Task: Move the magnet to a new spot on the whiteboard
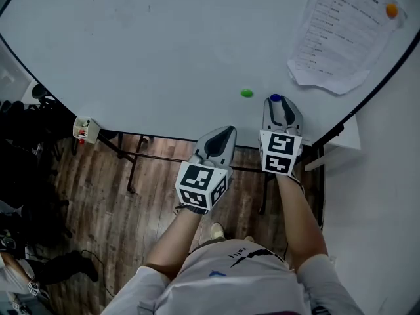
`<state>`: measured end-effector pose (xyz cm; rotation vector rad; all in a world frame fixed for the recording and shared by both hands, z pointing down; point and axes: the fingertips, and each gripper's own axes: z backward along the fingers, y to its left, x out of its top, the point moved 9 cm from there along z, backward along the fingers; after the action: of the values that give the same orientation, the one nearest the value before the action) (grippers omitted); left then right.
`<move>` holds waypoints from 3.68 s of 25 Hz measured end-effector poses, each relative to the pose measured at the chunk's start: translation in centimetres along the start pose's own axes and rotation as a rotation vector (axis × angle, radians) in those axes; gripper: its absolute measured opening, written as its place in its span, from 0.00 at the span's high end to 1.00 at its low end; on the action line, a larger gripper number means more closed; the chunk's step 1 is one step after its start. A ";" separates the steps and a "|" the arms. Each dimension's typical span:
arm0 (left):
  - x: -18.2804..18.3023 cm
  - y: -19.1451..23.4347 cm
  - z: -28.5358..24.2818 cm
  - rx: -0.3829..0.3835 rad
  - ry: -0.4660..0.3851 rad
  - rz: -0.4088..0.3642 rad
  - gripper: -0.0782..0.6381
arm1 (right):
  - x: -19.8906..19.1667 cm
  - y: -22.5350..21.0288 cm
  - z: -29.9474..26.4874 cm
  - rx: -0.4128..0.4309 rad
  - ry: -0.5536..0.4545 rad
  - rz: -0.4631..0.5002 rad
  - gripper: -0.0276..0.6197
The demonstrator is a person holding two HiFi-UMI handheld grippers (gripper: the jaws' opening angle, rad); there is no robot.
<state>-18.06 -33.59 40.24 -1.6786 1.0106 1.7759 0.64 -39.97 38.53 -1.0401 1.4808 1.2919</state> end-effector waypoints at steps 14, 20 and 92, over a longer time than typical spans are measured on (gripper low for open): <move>-0.2 0.9 0.3 0.005 -0.002 0.017 0.88 | 0.1 -0.1 0.0 -0.044 0.024 0.010 0.76; -0.3 0.4 0.2 0.002 -0.001 0.022 0.88 | 0.0 -0.6 0.5 -0.035 0.024 -0.019 0.76; 6.7 -18.1 -5.7 -0.097 -0.143 -0.064 0.88 | 6.3 -16.7 13.6 0.104 -0.181 -0.027 0.76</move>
<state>-1.30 -28.04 30.55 -1.5960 0.8125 1.8992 16.38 -28.44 27.34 -0.8497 1.3772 1.2420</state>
